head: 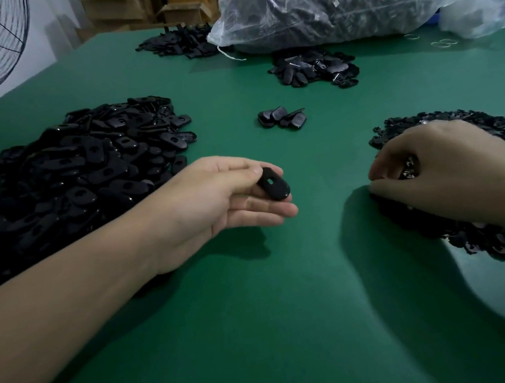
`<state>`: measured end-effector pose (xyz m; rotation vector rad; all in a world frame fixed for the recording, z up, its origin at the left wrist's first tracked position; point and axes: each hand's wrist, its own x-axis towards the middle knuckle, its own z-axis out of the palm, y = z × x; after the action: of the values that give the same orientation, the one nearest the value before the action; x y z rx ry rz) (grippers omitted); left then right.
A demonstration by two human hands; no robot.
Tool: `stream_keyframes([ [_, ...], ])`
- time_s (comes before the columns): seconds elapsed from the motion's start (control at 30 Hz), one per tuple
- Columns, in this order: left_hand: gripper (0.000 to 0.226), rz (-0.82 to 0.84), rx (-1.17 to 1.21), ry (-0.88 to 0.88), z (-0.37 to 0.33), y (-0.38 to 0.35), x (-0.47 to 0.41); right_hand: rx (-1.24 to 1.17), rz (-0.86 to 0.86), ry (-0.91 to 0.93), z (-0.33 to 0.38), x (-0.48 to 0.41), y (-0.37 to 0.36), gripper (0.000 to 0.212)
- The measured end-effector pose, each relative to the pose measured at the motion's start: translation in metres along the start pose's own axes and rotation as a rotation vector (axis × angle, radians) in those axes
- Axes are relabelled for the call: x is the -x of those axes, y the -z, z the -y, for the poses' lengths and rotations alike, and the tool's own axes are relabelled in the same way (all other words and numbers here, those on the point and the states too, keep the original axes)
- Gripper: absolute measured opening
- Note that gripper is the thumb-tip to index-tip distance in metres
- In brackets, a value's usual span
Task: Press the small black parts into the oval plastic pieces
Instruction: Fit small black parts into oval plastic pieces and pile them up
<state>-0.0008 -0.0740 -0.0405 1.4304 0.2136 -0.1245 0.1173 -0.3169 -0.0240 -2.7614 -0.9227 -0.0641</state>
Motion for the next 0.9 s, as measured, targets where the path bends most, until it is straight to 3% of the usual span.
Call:
stream_keyframes([
  [0.27,0.031,-0.018,-0.223,-0.160,0.018,0.005,0.005,0.016,-0.019,0.025,-0.004,-0.002,-0.007,0.014],
  [0.47,0.040,-0.055,-0.300,-0.285,0.026,0.002,0.011,-0.034,-0.142,0.080,0.005,0.000,-0.019,0.009],
  [0.57,0.043,-0.049,-0.286,-0.312,0.028,-0.001,0.014,-0.508,-0.227,-0.011,0.021,0.005,-0.026,0.007],
  [0.67,0.047,-0.046,-0.278,-0.335,0.031,-0.005,0.014,-1.074,-0.089,-0.058,0.041,0.012,-0.033,0.018],
  [0.9,0.055,-0.039,-0.207,-0.357,0.035,-0.006,0.012,-1.495,0.122,-0.121,0.053,0.016,-0.044,0.031],
])
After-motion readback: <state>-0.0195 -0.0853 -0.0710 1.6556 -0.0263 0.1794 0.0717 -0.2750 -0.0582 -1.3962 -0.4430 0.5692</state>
